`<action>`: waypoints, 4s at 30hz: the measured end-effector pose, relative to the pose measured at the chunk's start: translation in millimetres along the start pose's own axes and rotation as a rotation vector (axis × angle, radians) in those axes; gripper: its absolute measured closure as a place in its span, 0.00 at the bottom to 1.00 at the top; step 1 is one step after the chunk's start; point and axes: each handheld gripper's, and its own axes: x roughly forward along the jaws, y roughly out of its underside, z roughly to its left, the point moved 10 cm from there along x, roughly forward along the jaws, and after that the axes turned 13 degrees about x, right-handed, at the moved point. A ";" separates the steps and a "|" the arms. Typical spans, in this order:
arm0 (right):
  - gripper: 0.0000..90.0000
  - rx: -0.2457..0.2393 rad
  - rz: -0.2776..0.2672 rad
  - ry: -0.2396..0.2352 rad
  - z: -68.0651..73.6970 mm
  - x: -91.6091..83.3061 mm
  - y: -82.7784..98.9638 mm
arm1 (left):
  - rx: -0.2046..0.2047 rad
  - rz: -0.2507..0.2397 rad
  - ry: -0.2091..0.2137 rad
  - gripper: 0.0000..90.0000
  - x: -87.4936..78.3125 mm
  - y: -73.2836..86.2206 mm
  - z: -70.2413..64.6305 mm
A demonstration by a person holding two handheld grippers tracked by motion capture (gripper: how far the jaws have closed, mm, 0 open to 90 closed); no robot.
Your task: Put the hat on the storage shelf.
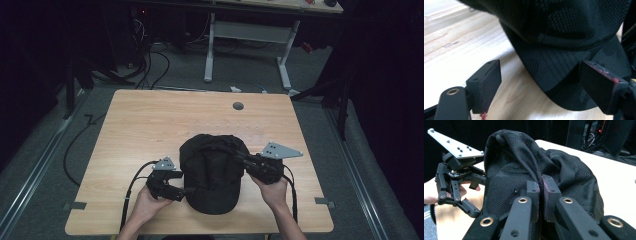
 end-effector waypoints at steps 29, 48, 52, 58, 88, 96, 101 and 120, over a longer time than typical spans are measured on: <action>0.95 -0.057 -0.050 -0.059 8.6 3.9 -10.5 | 0.035 -0.056 0.061 0.58 -12.4 -11.3 -10.6; 0.89 -0.044 -0.076 -0.018 -1.7 4.3 -14.5 | 0.060 -0.104 0.185 0.92 -25.6 -20.7 -29.2; 0.83 -0.023 -0.077 -0.007 -6.5 3.7 -15.2 | 0.075 -0.134 0.210 0.96 -29.9 -25.1 -36.7; 0.65 -0.002 -0.074 0.014 -10.3 4.9 -14.3 | 0.088 -0.140 0.184 0.96 -34.5 -26.2 -36.2; 0.46 0.168 0.179 0.396 -105.1 -3.9 109.1 | 0.038 -0.200 -0.031 0.96 -55.7 -41.7 -6.2; 0.46 0.188 0.227 0.491 -120.8 -5.1 126.4 | 0.030 -0.214 -0.070 0.96 -59.4 -45.2 0.0; 0.45 0.193 0.225 0.527 -124.2 -5.8 126.1 | 0.023 -0.224 -0.107 0.96 -63.5 -49.3 7.0; 0.43 0.172 0.231 0.546 -125.1 -4.9 126.3 | 0.022 -0.267 -0.225 0.96 -79.3 -75.5 34.7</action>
